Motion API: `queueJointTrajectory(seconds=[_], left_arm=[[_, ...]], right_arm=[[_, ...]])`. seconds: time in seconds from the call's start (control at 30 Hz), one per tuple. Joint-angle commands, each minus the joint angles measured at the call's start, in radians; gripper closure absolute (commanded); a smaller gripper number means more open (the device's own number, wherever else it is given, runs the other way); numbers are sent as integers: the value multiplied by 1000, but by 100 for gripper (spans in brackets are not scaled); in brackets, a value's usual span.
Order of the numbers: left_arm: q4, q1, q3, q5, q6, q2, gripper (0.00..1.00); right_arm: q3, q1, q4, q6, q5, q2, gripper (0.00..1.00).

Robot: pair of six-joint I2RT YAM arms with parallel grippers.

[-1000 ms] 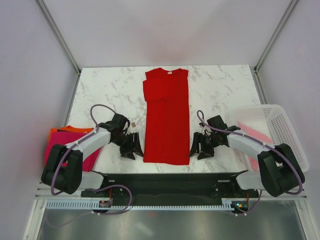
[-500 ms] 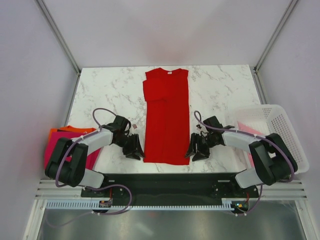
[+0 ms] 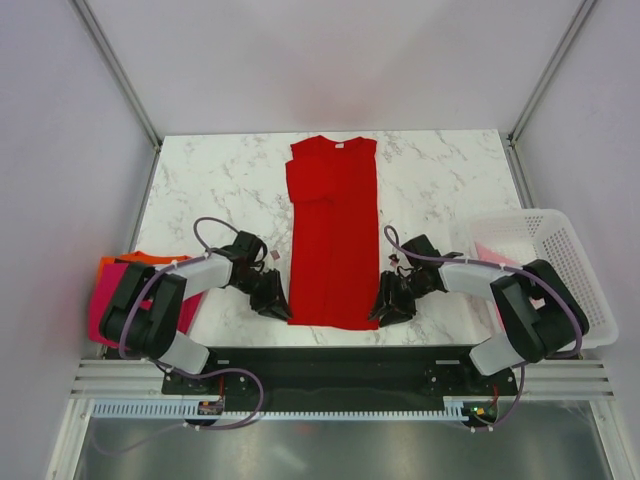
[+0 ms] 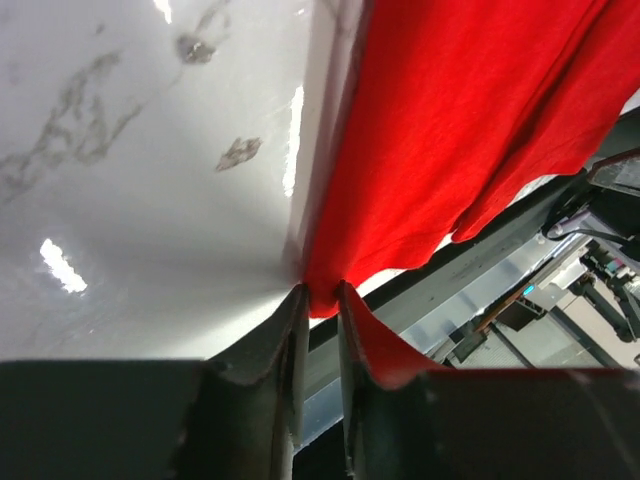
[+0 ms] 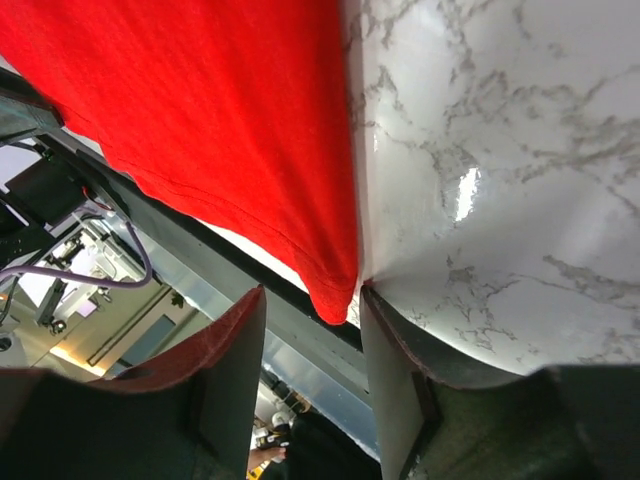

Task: Fold and stack the t-shirts
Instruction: Fold the tshirt

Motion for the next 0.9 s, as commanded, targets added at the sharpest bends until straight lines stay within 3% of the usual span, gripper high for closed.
queueJointTrajectory(seconds=[0.0,0.07,0.1,0.13,0.17,0.2,0.23,0.53,0.87], left_arm=[[53,-9,45,71,-33,32,78],[53,-7,66,74,-32,46,86],[49,-7,74,75,-27,50,97],[41,-7,92,74,-24,58,98],[36,-7,100,77,-18,58,98],[30,-7,108,82,-13,55,98],[26,-6,121,85,-13,47,98],[-59,7,290,85,76,-5,98],[-106,63,551,-30,162,128,98]], right_arm=[[-19,6,7,-14,94,34,51],[-17,4,25,-14,85,38,59],[-16,0,30,-17,75,40,63],[-10,-5,33,-22,74,41,67],[-5,-10,33,-31,69,40,85],[-1,-25,31,-36,69,38,96],[15,-34,13,-45,68,26,100],[231,-108,-144,-145,12,-78,100],[435,-154,-79,-132,9,83,100]])
